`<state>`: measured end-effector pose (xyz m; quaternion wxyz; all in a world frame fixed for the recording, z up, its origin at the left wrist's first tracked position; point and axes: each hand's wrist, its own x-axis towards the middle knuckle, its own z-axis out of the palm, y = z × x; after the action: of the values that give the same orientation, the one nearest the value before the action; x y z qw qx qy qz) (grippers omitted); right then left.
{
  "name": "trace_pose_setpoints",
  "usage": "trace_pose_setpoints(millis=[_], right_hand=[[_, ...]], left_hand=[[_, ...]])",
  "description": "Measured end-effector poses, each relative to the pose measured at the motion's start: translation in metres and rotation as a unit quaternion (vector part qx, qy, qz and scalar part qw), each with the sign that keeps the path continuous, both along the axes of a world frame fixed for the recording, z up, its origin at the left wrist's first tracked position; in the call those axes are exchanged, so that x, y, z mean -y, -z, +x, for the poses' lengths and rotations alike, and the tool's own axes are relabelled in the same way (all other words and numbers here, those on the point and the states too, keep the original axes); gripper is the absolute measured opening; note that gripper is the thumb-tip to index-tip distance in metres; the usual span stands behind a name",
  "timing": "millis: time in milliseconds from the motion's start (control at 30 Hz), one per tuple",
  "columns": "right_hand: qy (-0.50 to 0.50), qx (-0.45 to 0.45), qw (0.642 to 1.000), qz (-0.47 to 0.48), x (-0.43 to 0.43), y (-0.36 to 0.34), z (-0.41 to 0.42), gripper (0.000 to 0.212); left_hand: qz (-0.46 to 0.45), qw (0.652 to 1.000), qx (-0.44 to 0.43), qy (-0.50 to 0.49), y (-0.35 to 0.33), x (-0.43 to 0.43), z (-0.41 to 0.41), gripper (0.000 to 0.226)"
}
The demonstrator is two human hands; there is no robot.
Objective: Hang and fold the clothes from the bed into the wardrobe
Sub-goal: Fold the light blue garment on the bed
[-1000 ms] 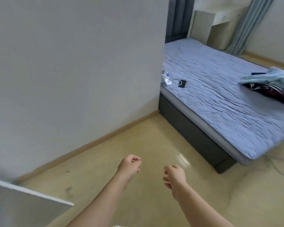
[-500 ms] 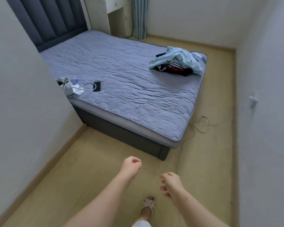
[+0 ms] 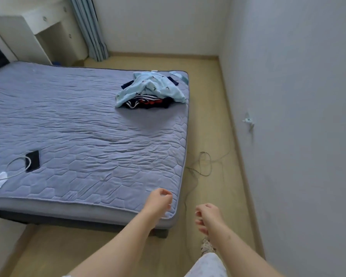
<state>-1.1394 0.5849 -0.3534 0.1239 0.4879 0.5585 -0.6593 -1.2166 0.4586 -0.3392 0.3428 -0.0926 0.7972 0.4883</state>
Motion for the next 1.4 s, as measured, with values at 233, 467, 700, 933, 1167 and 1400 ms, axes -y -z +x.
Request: trace_pose_setpoints(millis=[233,467,700,933,1167,1400], right_hand=[[-0.016,-0.017,1.0,0.005,-0.14,-0.01,-0.131,0.021],[-0.071,-0.014,0.997,0.036,-0.238,-0.027,-0.246,0.025],[-0.133,-0.03,0.99,0.027,-0.273,-0.02,-0.388,0.021],[-0.179,-0.022,0.983,0.04,-0.294,-0.018,-0.548,0.013],[-0.226,0.008,0.974,0.026,-0.305,-0.007,-0.673,0.014],[-0.295,0.036,0.954,0.036,-0.333,0.025,-0.804,0.013]], left_hand=[[-0.021,0.999,-0.017,-0.033,0.001,-0.132,-0.132,0.015],[-0.015,0.999,-0.027,-0.042,-0.024,-0.23,-0.236,0.013],[-0.016,0.994,-0.022,-0.108,-0.007,-0.258,-0.358,0.016],[-0.023,0.989,-0.019,-0.143,0.002,-0.265,-0.513,0.019],[-0.023,0.975,0.005,-0.22,-0.002,-0.265,-0.628,0.02],[-0.026,0.944,0.017,-0.328,0.026,-0.291,-0.728,0.02]])
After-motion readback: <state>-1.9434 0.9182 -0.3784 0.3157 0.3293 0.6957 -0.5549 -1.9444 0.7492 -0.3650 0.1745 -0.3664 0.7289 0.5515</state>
